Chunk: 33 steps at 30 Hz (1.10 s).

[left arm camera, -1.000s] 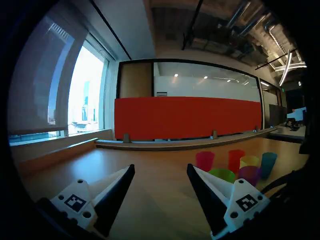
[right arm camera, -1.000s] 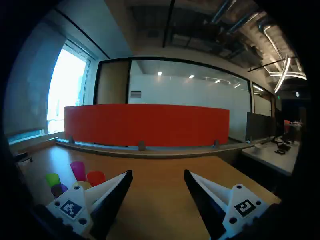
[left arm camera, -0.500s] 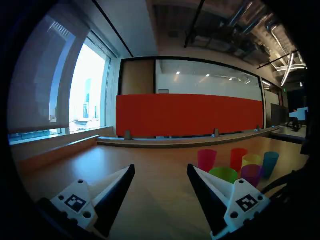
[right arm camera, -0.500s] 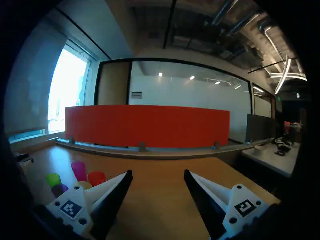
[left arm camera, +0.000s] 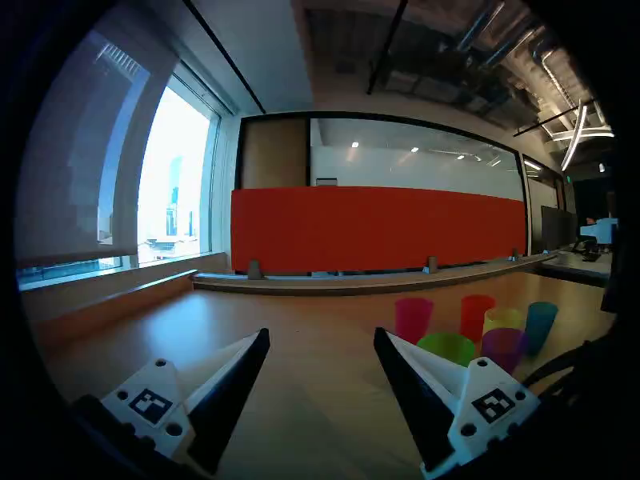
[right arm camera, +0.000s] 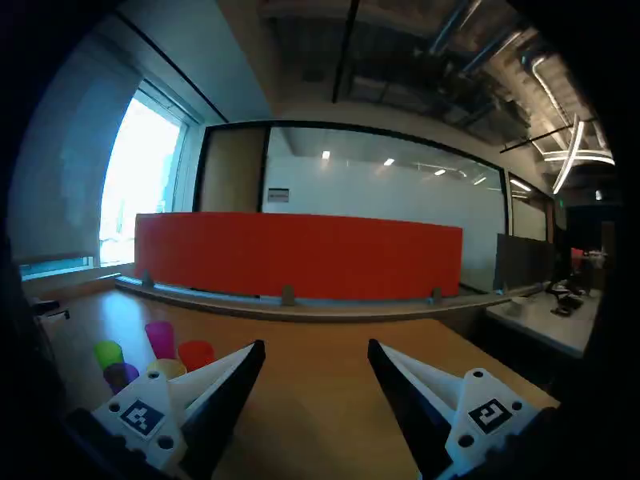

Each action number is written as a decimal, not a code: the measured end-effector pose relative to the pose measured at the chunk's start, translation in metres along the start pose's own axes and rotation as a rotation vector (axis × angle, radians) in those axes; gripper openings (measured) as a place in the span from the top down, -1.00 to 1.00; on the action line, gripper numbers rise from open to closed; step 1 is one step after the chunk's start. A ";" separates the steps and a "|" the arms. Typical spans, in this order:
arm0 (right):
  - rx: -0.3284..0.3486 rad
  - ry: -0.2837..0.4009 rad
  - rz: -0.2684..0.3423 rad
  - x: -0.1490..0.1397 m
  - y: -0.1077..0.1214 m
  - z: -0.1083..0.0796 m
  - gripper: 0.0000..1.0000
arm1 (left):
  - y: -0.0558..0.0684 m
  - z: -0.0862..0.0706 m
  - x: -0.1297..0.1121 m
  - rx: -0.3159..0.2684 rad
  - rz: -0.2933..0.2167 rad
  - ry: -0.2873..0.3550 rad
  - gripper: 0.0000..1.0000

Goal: Pour water

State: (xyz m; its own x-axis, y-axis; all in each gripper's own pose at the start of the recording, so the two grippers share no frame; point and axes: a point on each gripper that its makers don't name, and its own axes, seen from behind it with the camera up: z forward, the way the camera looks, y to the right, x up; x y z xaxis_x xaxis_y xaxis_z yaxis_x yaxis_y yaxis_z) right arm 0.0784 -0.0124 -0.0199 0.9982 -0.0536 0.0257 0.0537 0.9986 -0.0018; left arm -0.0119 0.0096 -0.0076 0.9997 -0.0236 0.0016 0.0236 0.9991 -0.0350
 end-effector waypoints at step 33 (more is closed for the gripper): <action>-0.014 0.046 0.039 -0.059 0.014 0.015 -0.99 | -0.002 0.004 0.000 0.005 0.000 0.000 -0.94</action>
State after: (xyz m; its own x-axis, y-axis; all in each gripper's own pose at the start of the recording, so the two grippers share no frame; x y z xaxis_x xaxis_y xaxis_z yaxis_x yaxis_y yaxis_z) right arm 0.0197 0.0049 -0.0066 0.9997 -0.0149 -0.0206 0.0145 0.9998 -0.0164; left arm -0.0122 0.0076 -0.0033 0.9997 -0.0238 0.0019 0.0238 0.9993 -0.0297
